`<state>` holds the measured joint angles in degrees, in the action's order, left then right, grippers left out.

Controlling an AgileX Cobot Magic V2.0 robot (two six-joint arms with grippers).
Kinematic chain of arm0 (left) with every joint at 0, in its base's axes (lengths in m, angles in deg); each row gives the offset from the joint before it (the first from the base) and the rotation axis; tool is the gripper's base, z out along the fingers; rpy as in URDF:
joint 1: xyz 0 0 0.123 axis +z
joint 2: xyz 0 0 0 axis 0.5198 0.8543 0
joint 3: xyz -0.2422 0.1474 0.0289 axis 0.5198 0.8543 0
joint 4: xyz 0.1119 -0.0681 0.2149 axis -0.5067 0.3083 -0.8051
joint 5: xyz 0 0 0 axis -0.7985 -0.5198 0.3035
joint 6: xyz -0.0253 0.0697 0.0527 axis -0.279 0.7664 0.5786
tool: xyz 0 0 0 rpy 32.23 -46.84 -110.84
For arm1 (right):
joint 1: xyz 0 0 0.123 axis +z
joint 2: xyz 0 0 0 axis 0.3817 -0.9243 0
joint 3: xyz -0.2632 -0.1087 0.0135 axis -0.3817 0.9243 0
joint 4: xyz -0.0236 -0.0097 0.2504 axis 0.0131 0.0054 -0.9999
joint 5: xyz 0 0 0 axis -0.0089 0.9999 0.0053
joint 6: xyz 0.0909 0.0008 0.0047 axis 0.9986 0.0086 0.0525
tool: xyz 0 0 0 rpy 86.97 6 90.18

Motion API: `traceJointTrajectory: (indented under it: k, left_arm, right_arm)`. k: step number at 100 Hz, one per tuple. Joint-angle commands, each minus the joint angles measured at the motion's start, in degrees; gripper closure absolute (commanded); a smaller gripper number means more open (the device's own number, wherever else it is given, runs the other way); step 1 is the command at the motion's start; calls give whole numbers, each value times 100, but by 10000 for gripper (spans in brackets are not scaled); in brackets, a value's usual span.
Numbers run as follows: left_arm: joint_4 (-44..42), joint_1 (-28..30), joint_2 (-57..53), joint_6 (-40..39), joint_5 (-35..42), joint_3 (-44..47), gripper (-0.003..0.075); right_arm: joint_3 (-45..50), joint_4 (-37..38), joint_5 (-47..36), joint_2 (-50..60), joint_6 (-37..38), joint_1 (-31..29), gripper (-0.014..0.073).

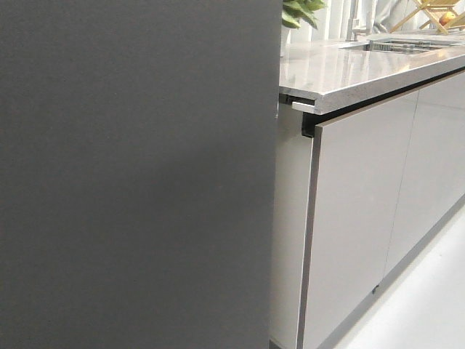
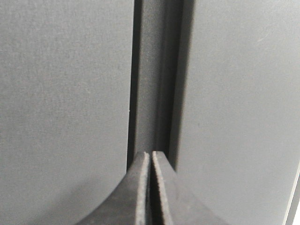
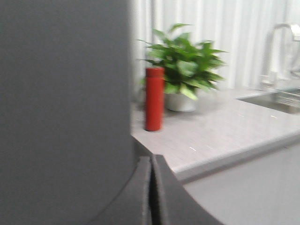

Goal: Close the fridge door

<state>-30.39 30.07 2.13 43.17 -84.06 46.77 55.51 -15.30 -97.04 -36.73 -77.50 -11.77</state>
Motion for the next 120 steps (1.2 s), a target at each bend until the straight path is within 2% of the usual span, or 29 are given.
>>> traceJointTrajectory:
  k: [1, 24, 47, 57, 76, 120]
  left_arm:
    - [9, 13, 109, -20, 440, 160, 741]
    - [9, 13, 109, -20, 440, 160, 741]
    - [9, 13, 109, -20, 440, 160, 741]
    - [9, 13, 109, -20, 440, 160, 741]
    - [9, 13, 109, -20, 440, 160, 741]
    - [9, 13, 109, -20, 440, 160, 741]
  right_arm:
    - [564, 40, -452, 651, -57, -307, 670]
    - [2049, 40, -452, 2123, -57, -847, 670]
    - [2643, 40, -461, 2839, -57, -1007, 670]
    - [2655, 40, -223, 2949, -57, -1007, 670]
    - [2655, 40, -222, 3298, -69, -1007, 670]
    - [2655, 40, -333, 3277, -69, -1007, 670]
